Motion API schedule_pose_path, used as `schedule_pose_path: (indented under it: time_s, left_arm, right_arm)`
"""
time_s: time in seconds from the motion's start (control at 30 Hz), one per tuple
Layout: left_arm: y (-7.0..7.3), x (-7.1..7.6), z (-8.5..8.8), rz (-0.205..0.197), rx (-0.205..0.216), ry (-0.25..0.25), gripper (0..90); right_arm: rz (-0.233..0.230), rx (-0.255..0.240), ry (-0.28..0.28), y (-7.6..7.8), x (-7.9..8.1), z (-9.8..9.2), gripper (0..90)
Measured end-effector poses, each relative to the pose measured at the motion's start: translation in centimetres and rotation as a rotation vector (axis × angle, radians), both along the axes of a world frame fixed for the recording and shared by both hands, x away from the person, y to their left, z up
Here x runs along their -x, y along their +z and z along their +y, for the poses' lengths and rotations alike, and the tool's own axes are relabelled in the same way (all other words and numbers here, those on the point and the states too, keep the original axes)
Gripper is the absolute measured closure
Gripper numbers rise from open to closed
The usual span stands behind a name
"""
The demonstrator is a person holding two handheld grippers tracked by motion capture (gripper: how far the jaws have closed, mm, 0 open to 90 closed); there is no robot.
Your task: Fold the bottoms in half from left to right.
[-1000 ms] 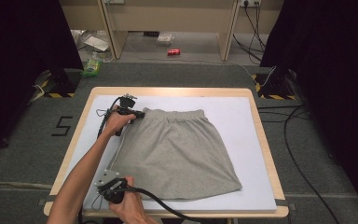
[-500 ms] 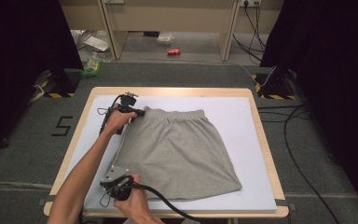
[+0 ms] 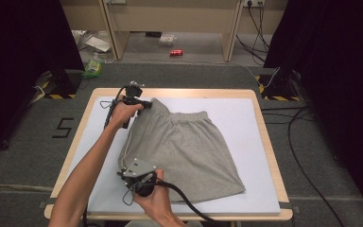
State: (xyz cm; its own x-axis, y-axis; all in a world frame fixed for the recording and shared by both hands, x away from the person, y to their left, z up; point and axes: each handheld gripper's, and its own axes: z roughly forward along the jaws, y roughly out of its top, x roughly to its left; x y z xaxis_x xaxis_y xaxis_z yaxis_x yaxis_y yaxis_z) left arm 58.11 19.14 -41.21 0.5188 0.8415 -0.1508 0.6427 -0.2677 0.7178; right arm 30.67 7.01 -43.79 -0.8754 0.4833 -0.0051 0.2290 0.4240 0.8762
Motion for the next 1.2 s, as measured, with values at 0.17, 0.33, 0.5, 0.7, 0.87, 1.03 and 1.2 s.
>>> schedule_pose_path:
  time_s: [0.17,0.33,0.5,0.7,0.87,1.03,1.2]
  left_arm:
    - [1.7,0.2,-2.1,-0.018,0.003,-0.016,82.9]
    - [2.9,0.4,-4.6,-0.02,0.004,-0.033,83.0]
    - [3.5,0.5,-7.0,-0.014,-0.021,-0.033,82.9]
    - [3.8,0.6,-9.5,-0.014,-0.014,-0.042,82.9]
    - [3.9,0.7,-11.8,-0.012,-0.019,-0.066,82.8]
    - [3.0,0.5,-13.5,0.007,-0.023,-0.065,82.7]
    - [2.1,0.3,-15.0,0.02,-0.018,-0.06,82.4]
  right_arm:
    - [-0.023,-0.038,-0.055,1.6,0.2,-3.5,85.9]
    - [-0.031,-0.066,-0.11,2.4,0.5,-7.2,85.9]
    - [-0.045,-0.089,-0.17,2.8,1.1,-10.8,85.9]
    - [-0.055,-0.105,-0.232,3.0,1.8,-14.6,85.9]
    - [-0.061,-0.12,-0.285,3.0,2.7,-17.5,85.8]
    - [-0.058,-0.124,-0.335,2.5,3.5,-20.1,85.9]
    - [-0.04,-0.132,-0.38,1.6,4.1,-22.2,85.9]
